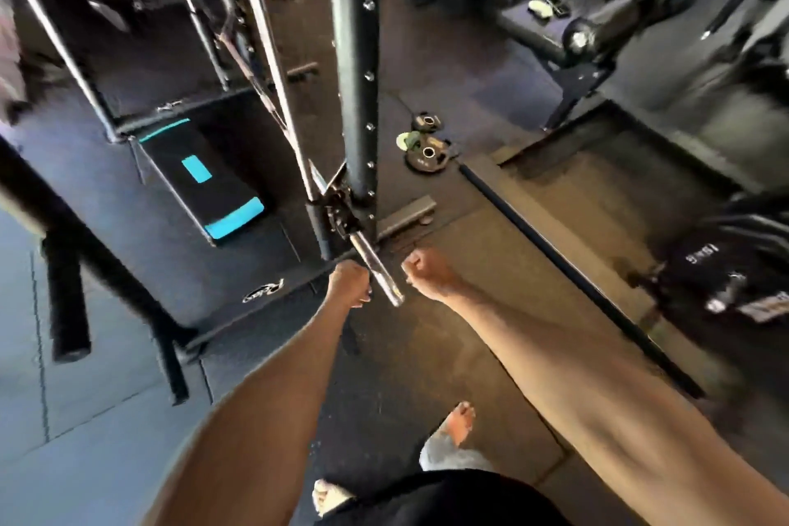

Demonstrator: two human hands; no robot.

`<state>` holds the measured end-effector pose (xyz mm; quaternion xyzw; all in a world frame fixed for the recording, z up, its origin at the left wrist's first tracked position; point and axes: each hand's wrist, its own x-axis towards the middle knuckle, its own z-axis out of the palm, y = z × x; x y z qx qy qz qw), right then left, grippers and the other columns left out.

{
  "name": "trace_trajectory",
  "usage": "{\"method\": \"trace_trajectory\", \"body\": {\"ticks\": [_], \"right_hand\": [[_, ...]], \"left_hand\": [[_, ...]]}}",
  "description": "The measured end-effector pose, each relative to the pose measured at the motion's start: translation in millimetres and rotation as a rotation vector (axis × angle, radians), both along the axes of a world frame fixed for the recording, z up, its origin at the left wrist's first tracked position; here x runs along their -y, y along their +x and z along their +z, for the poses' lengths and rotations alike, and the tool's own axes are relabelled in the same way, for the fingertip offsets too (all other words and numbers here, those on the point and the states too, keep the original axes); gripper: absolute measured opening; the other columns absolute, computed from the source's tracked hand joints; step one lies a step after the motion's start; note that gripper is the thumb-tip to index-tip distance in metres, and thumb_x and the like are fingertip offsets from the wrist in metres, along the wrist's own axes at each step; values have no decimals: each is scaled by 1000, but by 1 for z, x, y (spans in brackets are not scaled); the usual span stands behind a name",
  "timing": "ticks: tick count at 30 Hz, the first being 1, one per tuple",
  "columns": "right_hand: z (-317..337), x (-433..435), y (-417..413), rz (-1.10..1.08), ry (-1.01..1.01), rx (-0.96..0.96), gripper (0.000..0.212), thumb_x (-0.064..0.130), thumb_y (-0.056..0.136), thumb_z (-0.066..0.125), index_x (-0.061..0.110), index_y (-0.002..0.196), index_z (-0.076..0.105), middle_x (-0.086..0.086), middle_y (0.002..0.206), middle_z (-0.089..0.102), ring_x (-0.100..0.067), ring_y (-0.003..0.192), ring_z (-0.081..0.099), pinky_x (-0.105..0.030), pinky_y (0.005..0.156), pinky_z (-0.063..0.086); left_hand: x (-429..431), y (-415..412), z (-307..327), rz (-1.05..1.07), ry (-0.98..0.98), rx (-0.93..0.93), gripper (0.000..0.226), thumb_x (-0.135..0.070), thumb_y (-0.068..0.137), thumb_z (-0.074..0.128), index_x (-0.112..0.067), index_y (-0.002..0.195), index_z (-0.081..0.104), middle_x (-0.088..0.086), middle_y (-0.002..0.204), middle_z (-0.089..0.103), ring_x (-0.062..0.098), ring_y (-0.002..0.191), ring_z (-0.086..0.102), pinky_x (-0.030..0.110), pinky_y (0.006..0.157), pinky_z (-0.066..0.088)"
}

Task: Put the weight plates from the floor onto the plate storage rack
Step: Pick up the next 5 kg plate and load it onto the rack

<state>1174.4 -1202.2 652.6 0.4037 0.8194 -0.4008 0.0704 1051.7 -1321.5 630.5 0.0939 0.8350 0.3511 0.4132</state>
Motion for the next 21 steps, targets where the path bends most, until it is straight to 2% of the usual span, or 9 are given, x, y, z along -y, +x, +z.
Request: {"method": "trace_trajectory", "body": {"ticks": [2, 5, 8, 10, 12, 15, 17, 19, 21], "right_hand": [[-5, -33, 32, 18, 26, 48, 29, 25, 97, 51, 1, 97, 67, -20, 98, 73, -36, 93, 68, -38, 77, 51], [-14, -85, 73, 79, 58, 109, 30, 27, 101, 47, 3, 105, 65, -18, 110, 69, -34, 104, 64, -36, 83, 48], [-17, -133, 101, 102, 64, 170, 31, 25, 103, 42, 3, 105, 64, -18, 108, 68, -33, 103, 63, -35, 81, 46], [-17, -160, 115, 130, 53, 218, 30, 19, 102, 41, 3, 92, 65, -16, 91, 68, -31, 89, 63, -34, 74, 44], [-21, -187, 122, 129, 39, 250, 35, 12, 97, 42, 13, 64, 52, -6, 64, 53, -25, 66, 54, -38, 70, 45], [-37, -232, 122, 147, 50, 284, 44, 17, 98, 44, 21, 56, 34, -7, 64, 50, -24, 63, 52, -36, 68, 47], [-53, -264, 121, 143, 19, 329, 38, 25, 99, 45, 18, 62, 43, -17, 82, 65, -32, 81, 64, -31, 67, 42], [-61, -296, 117, 153, -8, 359, 31, 28, 101, 43, 10, 85, 62, -18, 101, 70, -35, 97, 66, -33, 72, 44], [-68, -329, 111, 170, -52, 370, 34, 27, 103, 41, 3, 105, 64, -18, 107, 69, -35, 102, 65, -31, 72, 42]], "left_hand": [[-41, 21, -11, -122, -54, -59, 24, -16, 93, 43, -7, 83, 63, 14, 67, 66, 28, 56, 67, 33, 50, 55], [-105, 46, -32, -281, -95, -145, 29, -20, 92, 45, 0, 95, 66, 24, 90, 72, 37, 84, 71, 45, 73, 60], [-164, 68, -37, -447, -125, -209, 29, -24, 90, 46, -3, 98, 64, 23, 99, 71, 38, 93, 70, 47, 81, 58], [-194, 84, -22, -561, -164, -255, 31, -27, 91, 46, -6, 104, 63, 21, 106, 69, 38, 98, 68, 45, 84, 57], [-223, 94, -15, -685, -197, -300, 31, -29, 94, 45, -7, 110, 61, 19, 116, 66, 37, 106, 64, 39, 88, 52], [-265, 93, -25, -827, -258, -333, 33, -29, 97, 43, -8, 116, 59, 17, 124, 62, 35, 114, 59, 37, 89, 46], [-293, 86, -37, -882, -299, -310, 34, -26, 97, 42, -7, 118, 60, 18, 126, 62, 34, 116, 58, 36, 91, 46], [-325, 75, -47, -906, -330, -288, 34, -24, 97, 42, -5, 119, 60, 18, 128, 61, 33, 117, 58, 36, 91, 46], [-358, 61, -57, -911, -357, -253, 34, -23, 98, 42, -5, 121, 58, 18, 130, 60, 33, 119, 57, 35, 92, 46]]}}
